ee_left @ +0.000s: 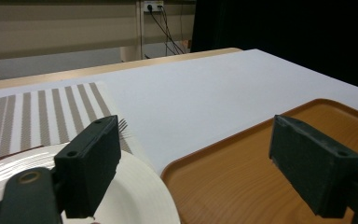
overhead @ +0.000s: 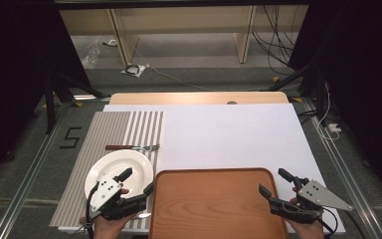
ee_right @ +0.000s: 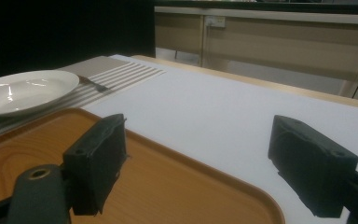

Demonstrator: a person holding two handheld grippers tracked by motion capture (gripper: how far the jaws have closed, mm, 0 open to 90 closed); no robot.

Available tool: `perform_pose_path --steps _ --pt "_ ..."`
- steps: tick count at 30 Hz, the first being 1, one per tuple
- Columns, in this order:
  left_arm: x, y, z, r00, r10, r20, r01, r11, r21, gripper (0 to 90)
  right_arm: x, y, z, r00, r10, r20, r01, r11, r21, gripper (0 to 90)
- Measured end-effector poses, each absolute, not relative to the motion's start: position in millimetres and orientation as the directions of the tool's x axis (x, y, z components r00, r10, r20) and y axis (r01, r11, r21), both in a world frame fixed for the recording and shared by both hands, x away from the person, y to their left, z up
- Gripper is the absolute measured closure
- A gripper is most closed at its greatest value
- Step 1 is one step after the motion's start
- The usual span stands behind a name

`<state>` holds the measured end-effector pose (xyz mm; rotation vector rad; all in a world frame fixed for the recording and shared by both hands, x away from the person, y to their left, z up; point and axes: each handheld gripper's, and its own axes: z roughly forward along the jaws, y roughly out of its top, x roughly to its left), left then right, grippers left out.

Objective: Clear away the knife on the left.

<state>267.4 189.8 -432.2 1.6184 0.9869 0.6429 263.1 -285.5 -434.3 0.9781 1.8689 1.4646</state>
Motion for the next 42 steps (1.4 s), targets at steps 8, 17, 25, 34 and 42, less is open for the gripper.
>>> perform_pose_path --steps 8,17,25,34,42 --pt "265.4 204.1 -426.1 0.488 0.871 -0.054 0.302 -0.111 0.947 16.7 263.1 -285.0 -434.5 -0.575 0.818 0.003 0.202 0.138 0.970 20.3" --pt "264.7 210.7 -427.5 0.481 0.875 -0.050 0.356 -0.143 0.923 16.9 263.6 -284.9 -435.0 -0.576 0.817 0.006 0.203 0.137 0.970 20.5" --pt "263.1 216.9 -428.0 0.483 0.875 -0.032 0.408 -0.192 0.892 17.3 263.6 -284.8 -434.6 -0.578 0.816 0.004 0.213 0.145 0.966 20.7" --pt "262.5 225.2 -425.9 0.485 0.874 0.011 0.451 -0.261 0.853 17.6 263.6 -284.3 -434.7 -0.583 0.812 0.002 0.213 0.151 0.965 20.6" --pt "263.0 231.3 -424.9 0.497 0.867 0.027 0.489 -0.306 0.817 17.7 264.0 -283.7 -435.1 -0.585 0.811 0.004 0.214 0.149 0.966 20.6"
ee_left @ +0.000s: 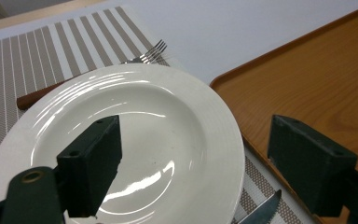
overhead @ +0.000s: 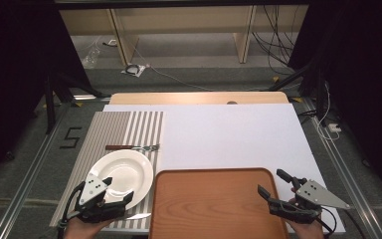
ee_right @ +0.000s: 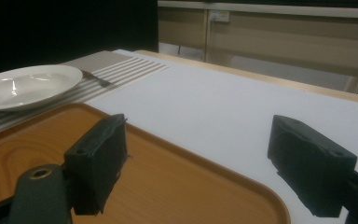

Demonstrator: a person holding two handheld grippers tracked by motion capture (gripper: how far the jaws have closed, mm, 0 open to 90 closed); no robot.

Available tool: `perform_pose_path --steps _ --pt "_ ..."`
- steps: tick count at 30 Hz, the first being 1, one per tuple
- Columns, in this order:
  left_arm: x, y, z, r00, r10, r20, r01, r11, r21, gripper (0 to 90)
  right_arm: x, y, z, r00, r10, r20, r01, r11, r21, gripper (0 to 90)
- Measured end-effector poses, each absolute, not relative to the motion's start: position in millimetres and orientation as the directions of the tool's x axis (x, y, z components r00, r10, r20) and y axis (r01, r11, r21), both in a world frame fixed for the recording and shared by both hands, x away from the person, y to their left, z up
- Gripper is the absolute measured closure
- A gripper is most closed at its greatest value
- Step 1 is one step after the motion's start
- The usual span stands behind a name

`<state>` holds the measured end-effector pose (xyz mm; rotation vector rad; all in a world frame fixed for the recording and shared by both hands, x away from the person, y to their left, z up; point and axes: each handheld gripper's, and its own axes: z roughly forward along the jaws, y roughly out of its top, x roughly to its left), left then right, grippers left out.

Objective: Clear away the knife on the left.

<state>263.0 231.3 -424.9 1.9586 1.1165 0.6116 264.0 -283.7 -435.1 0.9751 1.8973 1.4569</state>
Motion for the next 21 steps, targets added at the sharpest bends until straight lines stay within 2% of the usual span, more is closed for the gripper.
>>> perform_pose_path --steps 21 --pt "256.1 266.3 -419.9 0.484 0.874 0.046 0.592 -0.366 0.718 18.1 264.2 -282.4 -435.6 -0.594 0.805 0.001 0.220 0.161 0.962 20.6"
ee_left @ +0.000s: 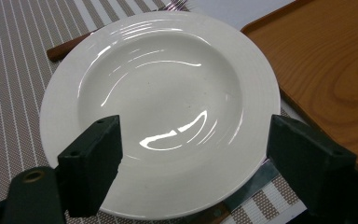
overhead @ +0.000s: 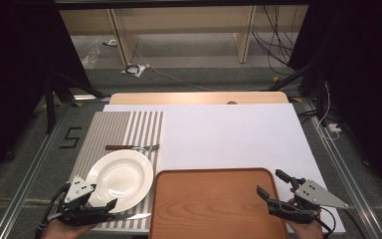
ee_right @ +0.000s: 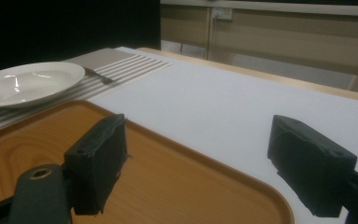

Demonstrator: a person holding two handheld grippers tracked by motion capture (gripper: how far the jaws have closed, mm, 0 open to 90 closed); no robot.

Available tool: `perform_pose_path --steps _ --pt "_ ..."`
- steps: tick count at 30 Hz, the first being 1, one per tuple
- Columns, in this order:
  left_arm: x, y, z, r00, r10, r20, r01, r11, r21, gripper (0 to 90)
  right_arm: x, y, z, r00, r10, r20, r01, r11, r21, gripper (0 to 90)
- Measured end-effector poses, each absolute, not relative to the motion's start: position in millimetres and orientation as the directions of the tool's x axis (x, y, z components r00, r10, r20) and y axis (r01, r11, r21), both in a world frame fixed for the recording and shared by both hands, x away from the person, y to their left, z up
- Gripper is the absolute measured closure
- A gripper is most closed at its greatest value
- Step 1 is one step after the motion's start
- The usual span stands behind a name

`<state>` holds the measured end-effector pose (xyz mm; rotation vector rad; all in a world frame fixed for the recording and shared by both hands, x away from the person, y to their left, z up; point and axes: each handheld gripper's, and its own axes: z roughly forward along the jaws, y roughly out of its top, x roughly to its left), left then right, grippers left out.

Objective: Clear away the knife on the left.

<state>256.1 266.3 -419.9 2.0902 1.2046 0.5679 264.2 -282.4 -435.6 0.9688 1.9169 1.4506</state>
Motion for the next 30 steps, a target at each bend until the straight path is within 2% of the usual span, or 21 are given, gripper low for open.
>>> perform_pose_path --steps 17,30 --pt "251.0 280.1 -421.5 0.474 0.879 0.062 0.629 -0.387 0.674 18.4 264.4 -282.5 -435.6 -0.595 0.804 0.003 0.220 0.159 0.962 20.6" --pt "247.3 289.9 -430.1 0.476 0.877 0.069 0.692 -0.421 0.586 18.9 265.1 -282.5 -435.8 -0.594 0.804 0.006 0.224 0.158 0.962 20.6"
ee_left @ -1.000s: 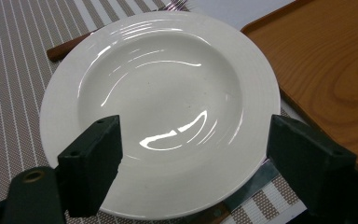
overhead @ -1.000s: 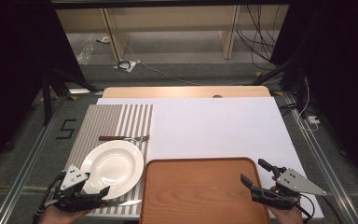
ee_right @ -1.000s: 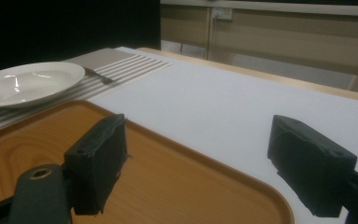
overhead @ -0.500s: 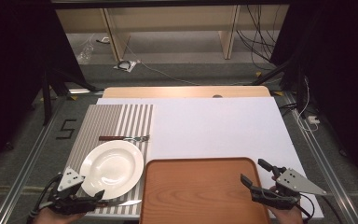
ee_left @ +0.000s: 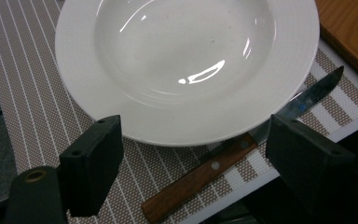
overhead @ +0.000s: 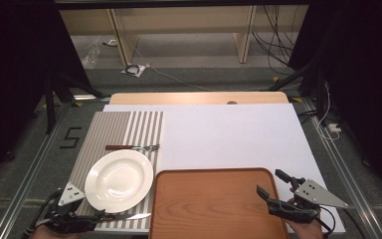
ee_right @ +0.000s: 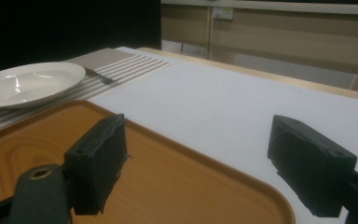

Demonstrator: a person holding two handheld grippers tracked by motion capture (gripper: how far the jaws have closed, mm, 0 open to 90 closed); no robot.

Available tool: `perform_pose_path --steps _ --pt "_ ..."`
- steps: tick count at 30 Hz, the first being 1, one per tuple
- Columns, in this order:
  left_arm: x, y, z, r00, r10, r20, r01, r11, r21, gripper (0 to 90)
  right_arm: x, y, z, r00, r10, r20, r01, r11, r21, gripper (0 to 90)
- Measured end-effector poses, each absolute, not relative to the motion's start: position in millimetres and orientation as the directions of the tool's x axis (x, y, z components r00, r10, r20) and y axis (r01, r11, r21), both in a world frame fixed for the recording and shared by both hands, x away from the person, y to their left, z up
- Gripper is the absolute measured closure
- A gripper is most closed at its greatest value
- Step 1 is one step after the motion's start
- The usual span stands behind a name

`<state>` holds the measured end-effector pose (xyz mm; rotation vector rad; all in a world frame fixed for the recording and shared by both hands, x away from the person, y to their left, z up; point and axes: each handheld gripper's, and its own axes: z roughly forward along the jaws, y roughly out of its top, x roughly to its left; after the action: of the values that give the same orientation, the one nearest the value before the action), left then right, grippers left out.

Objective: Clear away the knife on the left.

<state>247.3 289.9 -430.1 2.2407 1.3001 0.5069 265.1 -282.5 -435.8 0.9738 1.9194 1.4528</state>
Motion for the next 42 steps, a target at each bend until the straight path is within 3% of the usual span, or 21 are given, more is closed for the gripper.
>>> perform_pose_path --steps 23,42 --pt "248.0 289.7 -451.7 0.528 0.846 0.074 0.739 -0.501 0.451 20.3 266.4 -281.9 -436.6 -0.595 0.804 0.005 0.224 0.159 0.962 20.7" --pt "260.7 279.8 -456.8 0.594 0.799 0.087 0.732 -0.583 0.352 27.2 266.8 -282.3 -436.6 -0.595 0.804 0.009 0.230 0.159 0.960 21.0"
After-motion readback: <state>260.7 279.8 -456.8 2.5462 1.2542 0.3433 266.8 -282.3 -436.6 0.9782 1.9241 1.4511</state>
